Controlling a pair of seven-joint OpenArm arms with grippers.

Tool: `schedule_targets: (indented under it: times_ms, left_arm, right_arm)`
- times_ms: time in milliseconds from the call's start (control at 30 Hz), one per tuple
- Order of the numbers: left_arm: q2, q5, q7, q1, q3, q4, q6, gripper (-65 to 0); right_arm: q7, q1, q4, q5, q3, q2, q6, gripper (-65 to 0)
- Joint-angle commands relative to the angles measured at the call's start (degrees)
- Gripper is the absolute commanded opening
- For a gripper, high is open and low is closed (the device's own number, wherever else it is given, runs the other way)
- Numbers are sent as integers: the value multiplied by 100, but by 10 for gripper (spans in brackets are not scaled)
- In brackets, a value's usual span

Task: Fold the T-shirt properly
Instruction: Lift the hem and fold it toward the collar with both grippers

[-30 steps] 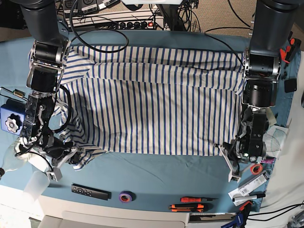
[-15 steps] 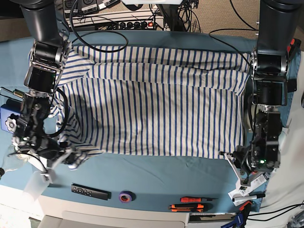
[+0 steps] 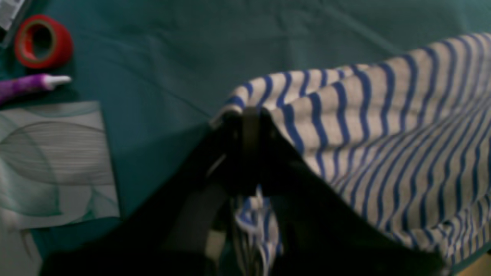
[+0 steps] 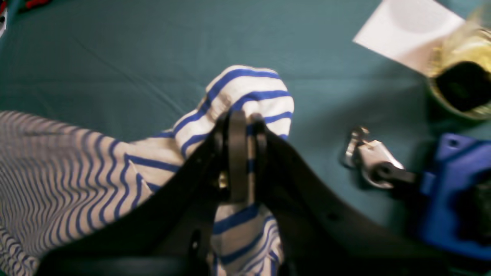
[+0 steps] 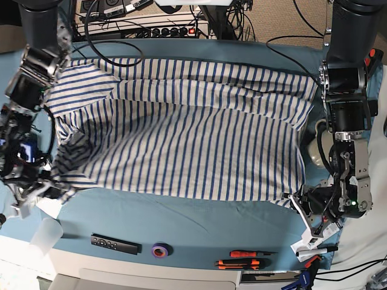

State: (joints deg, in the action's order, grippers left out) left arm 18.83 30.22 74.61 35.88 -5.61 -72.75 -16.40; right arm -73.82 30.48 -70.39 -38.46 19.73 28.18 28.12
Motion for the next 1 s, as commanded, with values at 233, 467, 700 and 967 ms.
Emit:
schedule_targets:
  times_ms: [233,467,700,967]
  left_arm:
    - [570,269,-13,-319,-33,-382,-175,-650]
    - [820,754,-7,-841,-87,-1071,-470,-650]
    - [817,756,-9,-1285,-96,-1617,-581,-650]
    - [820,754,-9,-1746,-103,-1987,-579,-650]
  right_arm:
    - [76,61,-120,-511,22,402,133,-650]
    - [-61,-188,-120,-713,22,391,210,-650]
    - [-254,-302,-120,-721,22,389,210,-650]
    - [-566,-304,-120,-1019,26,391,280,-650]
